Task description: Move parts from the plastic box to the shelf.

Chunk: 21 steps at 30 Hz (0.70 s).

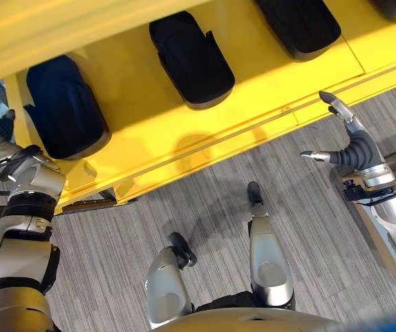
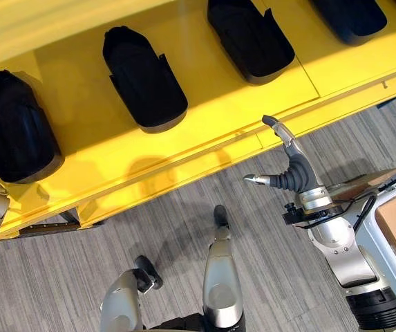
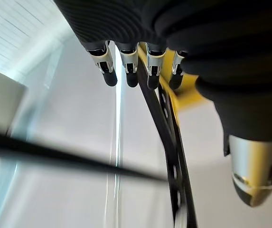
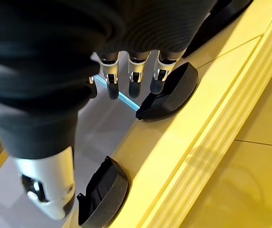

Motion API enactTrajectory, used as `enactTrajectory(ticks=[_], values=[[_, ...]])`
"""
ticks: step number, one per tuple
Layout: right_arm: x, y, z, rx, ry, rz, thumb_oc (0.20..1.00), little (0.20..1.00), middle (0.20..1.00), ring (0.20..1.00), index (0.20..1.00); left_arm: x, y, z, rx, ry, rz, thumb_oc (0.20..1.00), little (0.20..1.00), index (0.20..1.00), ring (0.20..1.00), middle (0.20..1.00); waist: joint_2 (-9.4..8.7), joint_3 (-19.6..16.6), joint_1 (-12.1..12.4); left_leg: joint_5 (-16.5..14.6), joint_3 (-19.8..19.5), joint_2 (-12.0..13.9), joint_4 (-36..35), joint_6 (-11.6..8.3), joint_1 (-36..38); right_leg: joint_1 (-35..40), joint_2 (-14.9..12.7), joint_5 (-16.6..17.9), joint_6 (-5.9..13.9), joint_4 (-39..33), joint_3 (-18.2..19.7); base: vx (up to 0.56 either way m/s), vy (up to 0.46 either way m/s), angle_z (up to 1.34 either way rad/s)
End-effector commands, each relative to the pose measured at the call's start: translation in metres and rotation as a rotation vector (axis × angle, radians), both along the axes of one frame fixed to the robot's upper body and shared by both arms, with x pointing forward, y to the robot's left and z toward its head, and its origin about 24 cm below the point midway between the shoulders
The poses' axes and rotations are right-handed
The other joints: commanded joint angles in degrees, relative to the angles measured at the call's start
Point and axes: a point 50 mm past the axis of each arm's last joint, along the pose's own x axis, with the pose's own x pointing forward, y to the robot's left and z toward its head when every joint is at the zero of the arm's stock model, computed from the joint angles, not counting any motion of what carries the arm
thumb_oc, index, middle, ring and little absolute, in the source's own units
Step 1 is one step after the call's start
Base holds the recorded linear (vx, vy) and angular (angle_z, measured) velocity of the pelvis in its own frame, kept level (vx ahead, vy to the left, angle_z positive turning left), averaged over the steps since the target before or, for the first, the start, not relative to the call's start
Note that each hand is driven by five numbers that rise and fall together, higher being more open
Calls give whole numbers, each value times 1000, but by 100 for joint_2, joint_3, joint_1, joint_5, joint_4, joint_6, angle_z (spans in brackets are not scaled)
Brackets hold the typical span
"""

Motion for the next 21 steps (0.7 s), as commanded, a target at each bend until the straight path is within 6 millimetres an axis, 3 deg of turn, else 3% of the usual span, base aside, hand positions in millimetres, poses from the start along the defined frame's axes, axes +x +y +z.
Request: enactTrajectory(ticks=[1,6,9,11,15,17,19,21], values=[[-6,4,9,66,-72,36,1000,1000,1000,1000,1000,-23,13,32,214,-39,50,1000,1000,1000,1000,1000,-95,-525,76,589,169,-377,-573,389,99,113,-321,-545,243,674,-364,-4,-85,4],[-13,9,1,85,-59,44,1000,1000,1000,1000,1000,-16,-16,34,271,-43,-161,1000,1000,1000,1000,1000,-89,-622,181,708,106,-486,-927,390,313,311,-303,-575,279,557,-490,3,-111,3],[-16,12,-8,103,-31,50,1000,1000,1000,1000,1000,-12,-45,16,292,-37,-406,1000,1000,1000,1000,1000,-81,-760,335,842,1,-600,-1295,374,537,559,-290,-578,315,367,-664,12,-151,3],[-17,14,-12,110,-16,55,1000,1000,1000,1000,1000,-14,-55,8,284,-30,-487,1000,1000,1000,1000,1000,-70,-831,403,937,-44,-636,-1473,363,624,668,-274,-540,308,250,-743,7,-163,14],[-21,16,-21,149,-6,22,1000,1000,1000,1000,1000,-17,-103,-26,65,11,-1014,1000,1000,1000,1000,1000,-15,-1063,645,1116,-224,-652,-1960,283,922,1051,-205,-556,303,-40,-1038,26,-166,17],[-22,15,-23,166,-3,7,1000,1000,1000,1000,1000,-22,-116,-32,28,25,-1120,1000,1000,1000,1000,1000,1,-1126,729,1205,-299,-641,-2089,260,941,1091,-183,-520,288,-112,-1094,1,-120,28],[-25,14,-28,215,27,-10,1000,1000,1000,1000,1000,-36,-145,-47,-104,80,-1406,1000,1000,1000,1000,1000,41,-1258,911,1308,-520,-617,-2330,185,1060,1294,-129,-542,279,-243,-1270,9,-170,27],[-27,14,-29,224,34,-8,1000,1000,1000,1000,1000,-47,-159,-54,-211,123,-1576,1000,1000,1000,1000,1000,58,-1380,1032,1424,-628,-594,-2503,152,1112,1392,-79,-493,252,-367,-1372,3,-137,28]])
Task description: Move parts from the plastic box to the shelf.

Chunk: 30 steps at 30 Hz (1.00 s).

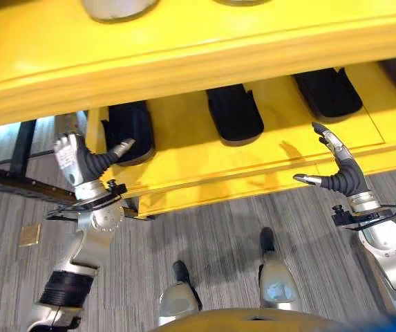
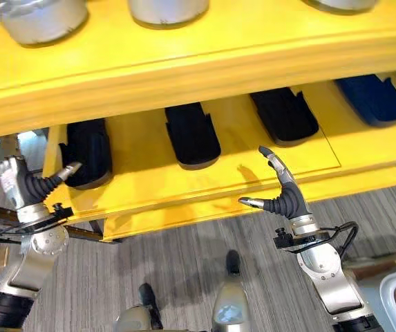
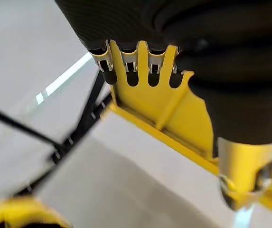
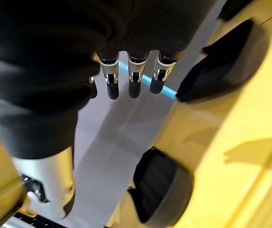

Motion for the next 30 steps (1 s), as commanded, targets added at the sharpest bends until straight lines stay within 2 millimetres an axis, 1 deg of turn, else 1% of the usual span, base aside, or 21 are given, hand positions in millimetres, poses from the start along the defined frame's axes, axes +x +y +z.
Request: enactTrajectory(ticks=[1,3,4,5,6,7,8,9,10,11,12,13,14,15,16,17,20,22,23,26,30], values=[[-6,8,18,49,-104,32,1000,1000,1000,1000,1000,1,-6,17,29,30,-351,1000,1000,1000,1000,1000,-285,-287,183,6,-339,-346,246,392,-343,331,-235,-459,353,453,-553,27,-117,25],[-7,8,17,60,-96,36,1000,1000,1000,1000,1000,-6,-13,12,-39,97,-485,1000,1000,1000,1000,1000,-278,-394,278,93,-405,-293,132,341,-282,461,-192,-450,323,351,-643,23,-117,22],[-6,10,16,62,-91,48,1000,1000,1000,1000,1000,-10,-21,7,-77,162,-641,1000,1000,1000,1000,1000,-270,-480,346,180,-432,-211,-2,286,-210,585,-161,-437,303,242,-740,-10,-108,21],[-5,11,16,62,-90,54,1000,1000,1000,1000,1000,-12,-26,5,-98,184,-707,1000,1000,1000,1000,1000,-260,-502,370,224,-429,-174,-63,262,-187,621,-149,-434,293,214,-780,-48,-94,19],[-1,12,14,64,-77,65,1000,1000,1000,1000,1000,-14,-35,-2,-255,264,-931,1000,1000,1000,1000,1000,-232,-571,418,340,-399,-87,-208,197,-126,737,-119,-437,275,124,-895,-59,-43,14],[3,11,11,78,-37,65,1000,1000,1000,1000,1000,-15,-42,-11,-395,349,-1127,1000,1000,1000,1000,1000,-207,-593,428,360,-394,-61,-233,176,-78,807,-102,-436,261,81,-930,-51,-27,15],[5,10,10,86,-21,65,1000,1000,1000,1000,1000,-15,-42,-13,-434,361,-1163,1000,1000,1000,1000,1000,-202,-608,428,362,-392,-57,-235,175,-72,815,-101,-430,258,70,-934,-26,4,10],[9,10,5,117,32,71,1000,1000,1000,1000,1000,-13,-42,-19,-549,384,-1209,1000,1000,1000,1000,1000,-188,-638,422,354,-378,-53,-238,177,-35,844,-100,-426,258,52,-927,0,0,0],[11,10,-4,147,97,82,1000,1000,1000,1000,1000,-11,-42,-24,-607,393,-1211,1000,1000,1000,1000,1000,-188,-676,413,356,-370,-48,-238,180,-5,869,-94,-430,251,53,-921,0,0,0],[11,10,-9,162,132,86,1000,1000,1000,1000,1000,-10,-41,-28,-623,403,-1198,1000,1000,1000,1000,1000,-190,-691,408,358,-372,-46,-239,180,4,878,-89,-433,245,53,-910,0,0,0],[12,9,-22,222,224,95,1000,1000,1000,1000,1000,-9,-39,-36,-658,430,-1163,1000,1000,1000,1000,1000,-212,-728,401,360,-367,-39,-252,186,38,909,-75,-439,217,40,-896,13,-52,0],[7,9,-36,270,308,119,1000,1000,1000,1000,1000,-11,-36,-54,-772,505,-1166,1000,1000,1000,1000,1000,-259,-774,404,350,-373,-30,-275,195,94,960,-53,-453,189,18,-884,23,-80,0],[0,8,-49,300,393,131,1000,1000,1000,1000,1000,-18,-33,-70,-878,554,-1179,1000,1000,1000,1000,1000,-299,-814,409,341,-364,-21,-289,201,145,1006,-34,-456,171,-11,-866,25,-103,-1],[-5,6,-58,340,444,134,1000,1000,1000,1000,1000,-24,-32,-78,-898,553,-1219,1000,1000,1000,1000,1000,-344,-847,404,326,-364,-14,-300,215,190,1038,-11,-448,152,-31,-846,18,-88,-2],[-7,6,-62,352,465,142,1000,1000,1000,1000,1000,-28,-34,-79,-930,526,-1284,1000,1000,1000,1000,1000,-365,-852,400,320,-358,-6,-300,216,207,1053,-1,-447,144,-40,-838,-1,-77,-2],[-9,7,-67,379,487,154,1000,1000,1000,1000,1000,-35,-35,-88,-1021,539,-1330,1000,1000,1000,1000,1000,-395,-861,401,315,-330,10,-300,212,230,1072,3,-430,144,-74,-828,-2,-50,-1],[-11,8,-76,429,529,163,1000,1000,1000,1000,1000,-40,-38,-103,-1021,613,-1316,1000,1000,1000,1000,1000,-442,-879,394,297,-314,15,-300,217,276,1111,23,-413,142,-109,-810,10,-36,-1],[-12,8,-78,402,525,161,1000,1000,1000,1000,1000,-41,-36,-107,-982,632,-1286,1000,1000,1000,1000,1000,-469,-886,375,285,-288,24,-300,217,306,1124,29,-399,144,-125,-801,6,-17,0],[-13,6,-78,432,537,174,1000,1000,1000,1000,1000,-43,-36,-110,-1004,643,-1284,1000,1000,1000,1000,1000,-478,-885,363,283,-274,29,-300,221,317,1127,28,-389,151,-131,-797,0,0,0],[-17,6,-81,497,559,196,1000,1000,1000,1000,1000,-45,-34,-113,-1029,643,-1294,1000,1000,1000,1000,1000,-487,-898,339,267,-239,29,-300,235,341,1145,30,-387,151,-153,-783,0,0,0],[-21,6,-81,498,539,230,1000,1000,1000,1000,1000,-47,-27,-111,-974,634,-1283,1000,1000,1000,1000,1000,-478,-914,305,253,-194,25,-300,249,385,1164,26,-374,157,-173,-762,2,2,-1]])
